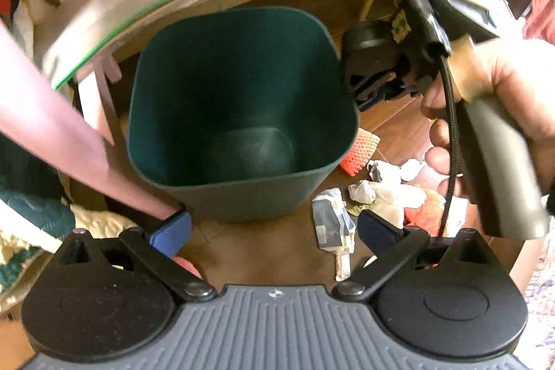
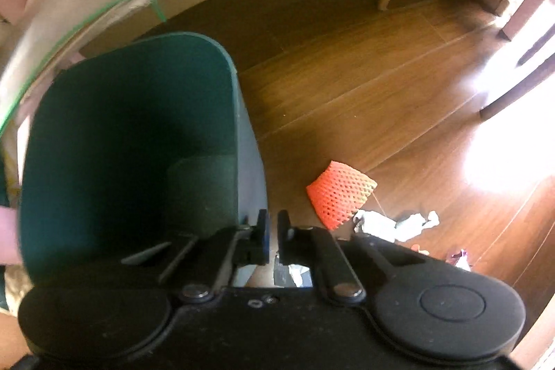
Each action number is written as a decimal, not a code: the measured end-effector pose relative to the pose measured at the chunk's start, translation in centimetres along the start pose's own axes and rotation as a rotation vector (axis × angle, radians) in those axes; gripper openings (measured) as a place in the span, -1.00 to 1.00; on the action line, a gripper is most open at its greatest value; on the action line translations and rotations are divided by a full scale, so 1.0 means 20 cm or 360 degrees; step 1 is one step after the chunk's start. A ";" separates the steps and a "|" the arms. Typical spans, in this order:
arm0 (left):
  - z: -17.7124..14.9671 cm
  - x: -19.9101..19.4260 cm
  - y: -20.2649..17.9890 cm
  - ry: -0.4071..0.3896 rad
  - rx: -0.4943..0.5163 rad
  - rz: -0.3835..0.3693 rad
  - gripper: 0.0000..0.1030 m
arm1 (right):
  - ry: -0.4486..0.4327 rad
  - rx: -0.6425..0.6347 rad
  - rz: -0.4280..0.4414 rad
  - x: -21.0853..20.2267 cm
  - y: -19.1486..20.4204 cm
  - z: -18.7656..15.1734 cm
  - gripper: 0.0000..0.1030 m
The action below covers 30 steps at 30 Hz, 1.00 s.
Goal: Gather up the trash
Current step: 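Close the right tool on the rim of the teal bin, then lift the teal bin with the right tool while the left tool lowers toward the snack wrapper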
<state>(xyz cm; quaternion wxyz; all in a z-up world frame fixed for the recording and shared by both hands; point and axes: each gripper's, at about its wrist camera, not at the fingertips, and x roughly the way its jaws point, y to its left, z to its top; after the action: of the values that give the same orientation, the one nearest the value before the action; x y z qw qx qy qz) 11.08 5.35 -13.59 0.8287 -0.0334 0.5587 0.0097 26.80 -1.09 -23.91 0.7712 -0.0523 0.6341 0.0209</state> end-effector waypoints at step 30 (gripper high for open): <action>0.03 0.09 0.09 0.0117 -0.0195 0.0036 0.99 | 0.0054 -0.0178 0.0125 -0.09 -0.02 0.16 -0.26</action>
<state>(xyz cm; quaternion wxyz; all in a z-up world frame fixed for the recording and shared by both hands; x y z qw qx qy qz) 12.22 7.15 -15.02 0.8039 -0.0780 0.5874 0.0520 29.72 -1.04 -21.59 0.7547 -0.0707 0.6466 0.0857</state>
